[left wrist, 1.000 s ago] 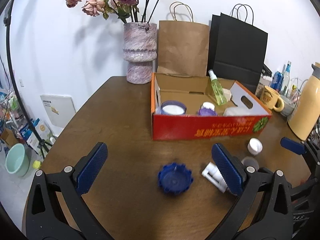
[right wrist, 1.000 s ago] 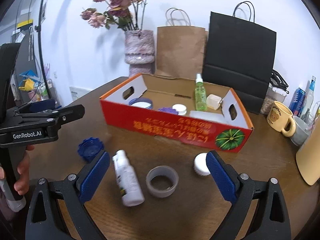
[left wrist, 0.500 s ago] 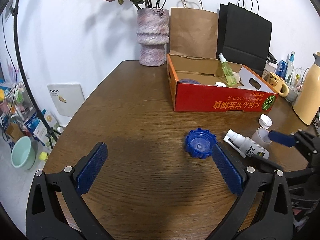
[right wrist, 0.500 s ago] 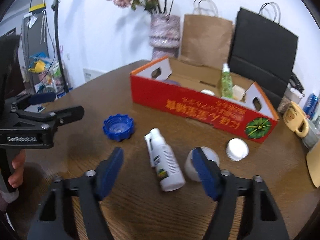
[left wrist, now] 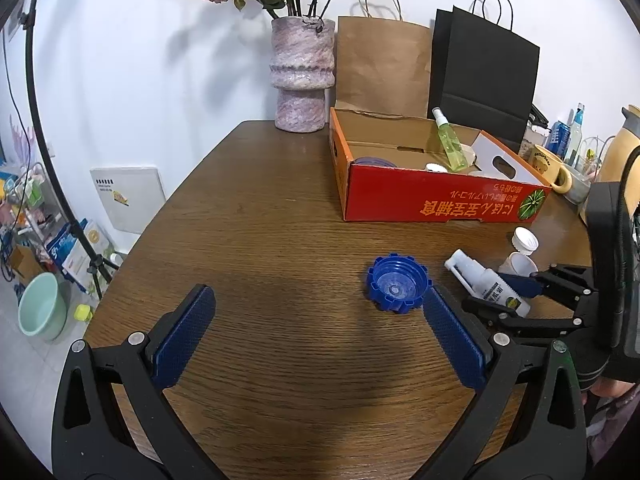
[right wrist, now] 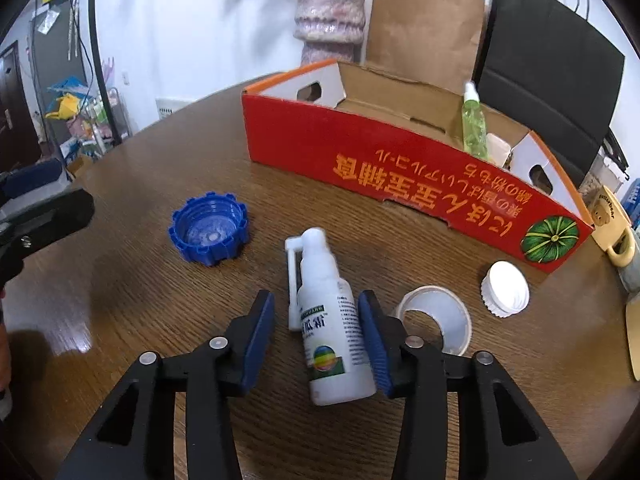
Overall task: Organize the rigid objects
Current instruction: 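Grasp the white spray bottle with the right tool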
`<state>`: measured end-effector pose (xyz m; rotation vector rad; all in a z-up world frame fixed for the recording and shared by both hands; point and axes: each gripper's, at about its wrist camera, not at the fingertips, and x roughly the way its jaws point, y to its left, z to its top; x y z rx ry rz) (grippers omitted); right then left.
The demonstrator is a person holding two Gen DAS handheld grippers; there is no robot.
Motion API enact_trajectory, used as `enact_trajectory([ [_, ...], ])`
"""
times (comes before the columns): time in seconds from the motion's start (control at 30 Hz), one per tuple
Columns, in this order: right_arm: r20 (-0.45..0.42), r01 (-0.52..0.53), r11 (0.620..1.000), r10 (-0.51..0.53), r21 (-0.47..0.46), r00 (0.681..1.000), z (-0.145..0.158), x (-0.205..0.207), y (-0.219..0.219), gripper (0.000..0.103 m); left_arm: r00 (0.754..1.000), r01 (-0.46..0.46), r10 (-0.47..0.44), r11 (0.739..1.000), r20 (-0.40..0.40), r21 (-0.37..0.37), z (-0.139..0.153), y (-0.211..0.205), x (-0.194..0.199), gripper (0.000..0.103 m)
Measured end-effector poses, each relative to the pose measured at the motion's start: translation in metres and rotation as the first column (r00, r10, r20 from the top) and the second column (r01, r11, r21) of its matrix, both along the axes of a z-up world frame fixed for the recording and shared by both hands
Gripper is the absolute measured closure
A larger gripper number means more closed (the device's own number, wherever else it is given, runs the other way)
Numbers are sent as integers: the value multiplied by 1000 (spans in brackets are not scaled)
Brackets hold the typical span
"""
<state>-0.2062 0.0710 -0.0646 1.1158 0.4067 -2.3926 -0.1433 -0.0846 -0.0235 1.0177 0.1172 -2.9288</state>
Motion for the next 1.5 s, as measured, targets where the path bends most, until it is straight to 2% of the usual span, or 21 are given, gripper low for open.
enact_trajectory([
  [0.03,5,-4,1000,4,-9,1000,0,-1,1,65,1000,-1,1,1000,2,0,0,0,0,0],
  [0.2,-21,3,1000,-4,-11,1000,2,2,1,66,1000,-5,5,1000,12,-2,-4,0,-2,0],
  [0.43,-80,16,996,-23,-85,997,22,8,14,66,999,-6,6,1000,34,-5,-10,3,-7,0],
  [0.6,-101,25,993,-37,-116,994,33,9,22,66,999,0,2,1000,51,-32,-15,13,-13,0],
  [0.83,-138,49,988,-70,-147,988,47,8,40,66,996,3,0,999,87,-33,-23,26,-27,0],
  [1.2,-140,119,978,-144,-172,980,49,-4,77,66,989,14,-7,999,151,-43,-38,52,-54,0],
  [1.33,-144,138,974,-164,-177,976,51,-6,87,66,986,9,-1,999,165,-47,-41,60,-62,1],
  [1.5,-145,154,971,-182,-183,973,52,-9,96,66,984,-12,18,999,176,-34,-43,63,-68,11],
])
